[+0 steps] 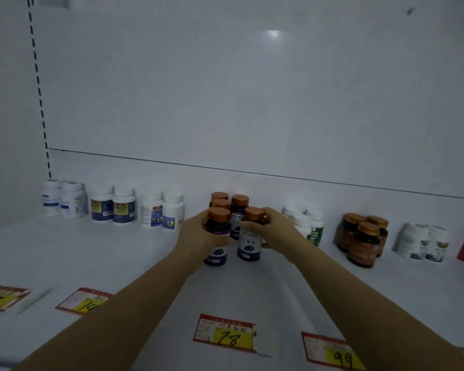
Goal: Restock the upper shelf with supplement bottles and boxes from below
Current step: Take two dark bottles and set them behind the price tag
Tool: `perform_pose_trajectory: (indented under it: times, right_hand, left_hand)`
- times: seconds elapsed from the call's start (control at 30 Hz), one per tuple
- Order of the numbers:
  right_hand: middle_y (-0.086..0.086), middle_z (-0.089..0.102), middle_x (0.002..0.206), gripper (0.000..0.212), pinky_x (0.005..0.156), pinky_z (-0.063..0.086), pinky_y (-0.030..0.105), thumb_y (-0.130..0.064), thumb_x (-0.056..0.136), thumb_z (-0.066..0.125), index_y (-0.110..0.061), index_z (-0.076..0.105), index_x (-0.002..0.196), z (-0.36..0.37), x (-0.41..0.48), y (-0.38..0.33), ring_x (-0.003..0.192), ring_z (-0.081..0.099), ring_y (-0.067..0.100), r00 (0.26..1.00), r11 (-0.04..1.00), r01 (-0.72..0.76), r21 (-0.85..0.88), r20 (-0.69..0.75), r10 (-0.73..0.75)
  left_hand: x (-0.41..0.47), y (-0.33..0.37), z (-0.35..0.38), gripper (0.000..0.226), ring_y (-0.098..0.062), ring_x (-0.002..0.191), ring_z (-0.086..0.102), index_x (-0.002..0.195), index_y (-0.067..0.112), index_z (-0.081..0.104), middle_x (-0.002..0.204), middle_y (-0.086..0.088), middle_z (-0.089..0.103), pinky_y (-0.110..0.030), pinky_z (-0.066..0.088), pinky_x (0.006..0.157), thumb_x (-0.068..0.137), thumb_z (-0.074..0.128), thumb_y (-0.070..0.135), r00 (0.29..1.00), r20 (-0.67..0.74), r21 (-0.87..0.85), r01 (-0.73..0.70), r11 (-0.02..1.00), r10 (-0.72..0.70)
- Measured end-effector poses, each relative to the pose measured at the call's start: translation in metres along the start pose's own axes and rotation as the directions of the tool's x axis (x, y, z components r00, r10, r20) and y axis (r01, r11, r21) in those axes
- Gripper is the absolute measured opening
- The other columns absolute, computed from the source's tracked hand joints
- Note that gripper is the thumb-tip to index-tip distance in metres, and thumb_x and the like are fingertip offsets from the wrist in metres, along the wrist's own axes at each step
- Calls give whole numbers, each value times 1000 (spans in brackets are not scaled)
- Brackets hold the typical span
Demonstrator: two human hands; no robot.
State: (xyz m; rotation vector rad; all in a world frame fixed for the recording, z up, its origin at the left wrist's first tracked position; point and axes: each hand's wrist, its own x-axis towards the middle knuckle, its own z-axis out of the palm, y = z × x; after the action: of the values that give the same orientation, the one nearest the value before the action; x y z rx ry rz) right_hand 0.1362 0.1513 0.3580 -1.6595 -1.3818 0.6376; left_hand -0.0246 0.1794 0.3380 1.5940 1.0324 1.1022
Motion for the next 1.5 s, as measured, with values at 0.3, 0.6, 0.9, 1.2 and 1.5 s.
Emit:
perform_pose_trajectory:
  times: [0.3,0.6,0.9,1.2,1.5]
  right_hand:
    - [4,54,104,44,89,53,46,-27,77,76,-16,42,103,24,19,-9,102,58,25,986,997,-4,-73,-165,-8]
    - [16,60,112,42,63,47,26,-28,82,71,-14,40,107,30,26,-7,89,58,22,983,990,12,-141,-177,-37]
    - [16,56,125,61,76,44,27,-24,82,70,-4,39,131,31,15,-16,110,57,27,987,960,-41,-277,-158,-3]
    - [16,52,134,53,96,45,33,-31,91,58,-3,46,134,9,-48,-36,120,52,28,997,640,-63,-766,-14,82]
    - [14,55,130,46,80,37,26,-33,93,54,-3,53,128,-23,-127,-46,107,51,25,997,556,-5,-831,41,70]
  left_hand:
    - [13,-5,-6,80,-25,119,54,133,17,42,128,-7,57,-44,45,102,65,81,5,993,117,277,-64,959,33]
    - [18,-4,-6,67,-24,118,54,129,12,42,127,-8,56,-36,44,98,72,75,5,992,125,337,-54,940,12]
    - [10,-2,-4,85,-26,120,52,138,3,23,130,-13,50,-27,44,89,72,77,7,989,124,432,16,902,-77]
    - [-14,13,-28,42,-24,103,61,120,8,55,115,-11,63,-31,51,90,84,65,28,954,273,822,-163,546,-127]
    - [-79,49,-24,49,-26,111,56,124,5,52,125,-13,58,-29,45,87,87,62,36,952,299,865,-240,440,-68]
